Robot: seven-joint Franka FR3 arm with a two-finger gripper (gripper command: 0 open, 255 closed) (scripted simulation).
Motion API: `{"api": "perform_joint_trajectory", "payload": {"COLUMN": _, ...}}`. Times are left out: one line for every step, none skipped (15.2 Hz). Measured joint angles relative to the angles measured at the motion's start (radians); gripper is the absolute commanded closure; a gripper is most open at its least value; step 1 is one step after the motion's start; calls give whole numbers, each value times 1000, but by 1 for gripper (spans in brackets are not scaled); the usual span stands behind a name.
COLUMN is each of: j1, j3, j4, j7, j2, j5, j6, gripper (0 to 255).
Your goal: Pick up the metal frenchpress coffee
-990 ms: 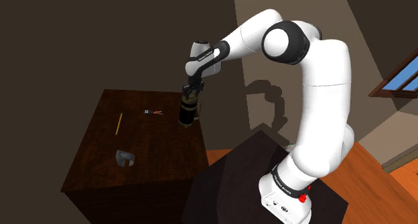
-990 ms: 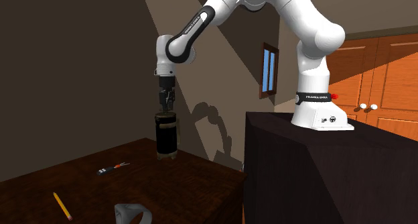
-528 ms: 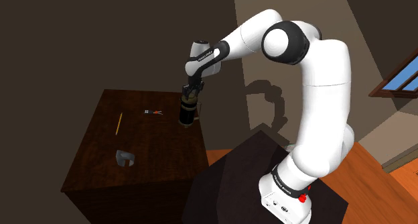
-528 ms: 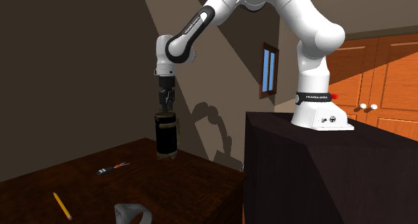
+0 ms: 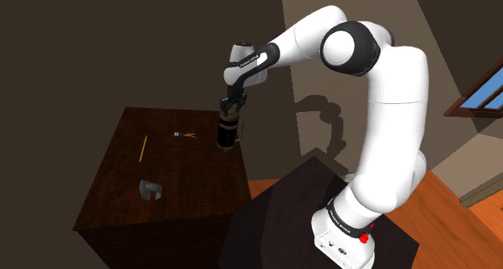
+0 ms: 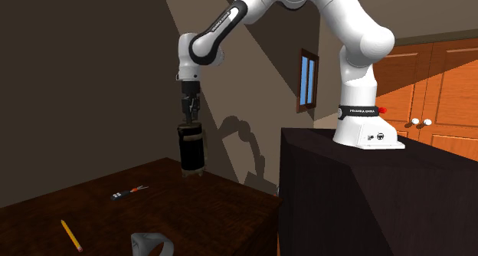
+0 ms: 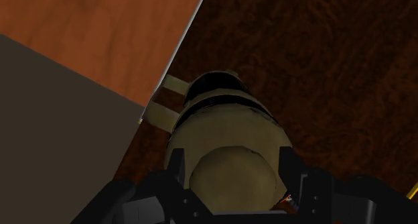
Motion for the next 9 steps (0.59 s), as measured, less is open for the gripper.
{"api": "perform_joint_trajectory", "payload": {"j1": 0, "j3": 0, "j4": -1, "j7": 0, "j2": -9, "j5": 0, "j6": -7, "gripper": 255}}
{"api": "perform_joint_trajectory", "payload": {"j1": 1, "j3": 1, "j4": 0, "j7": 1, "j2": -16, "j5": 1, "j6": -16, "gripper": 255}}
{"api": "perform_joint_trajectory", "payload": {"j1": 1, "j3": 1, "j4": 1, "j7": 1, "j2": -25, "j5": 1, "j6": -26, "gripper": 255}}
{"api": "perform_joint_trajectory", "payload": {"j1": 0, "j3": 2, "j4": 1, "j7": 0, "j2": -35, "j5": 2, "j6": -37, "gripper": 255}}
{"api": "perform_joint_trajectory", "payload": {"j1": -1, "j3": 2, "j4": 0, "j7": -1, "j2": -46, "j5": 3, "j6": -47, "gripper": 255}}
{"api": "perform_joint_trajectory", "payload": {"j1": -2, "j3": 2, "j4": 3, "j7": -2, "j2": -55, "j5": 3, "j6": -58, "gripper": 255}}
{"api": "perform_joint_trajectory", "payload": {"j1": -3, "j3": 2, "j4": 7, "j7": -4, "j2": -62, "j5": 4, "j6": -69, "gripper": 255}}
{"api": "perform_joint_trajectory", "payload": {"j1": -3, "j3": 2, "j4": 5, "j7": -5, "j2": -72, "j5": 5, "j6": -77, "gripper": 255}}
{"api": "perform_joint_trajectory", "payload": {"j1": -3, "j3": 3, "j4": 11, "j7": -5, "j2": -78, "j5": 5, "j6": -89, "gripper": 255}}
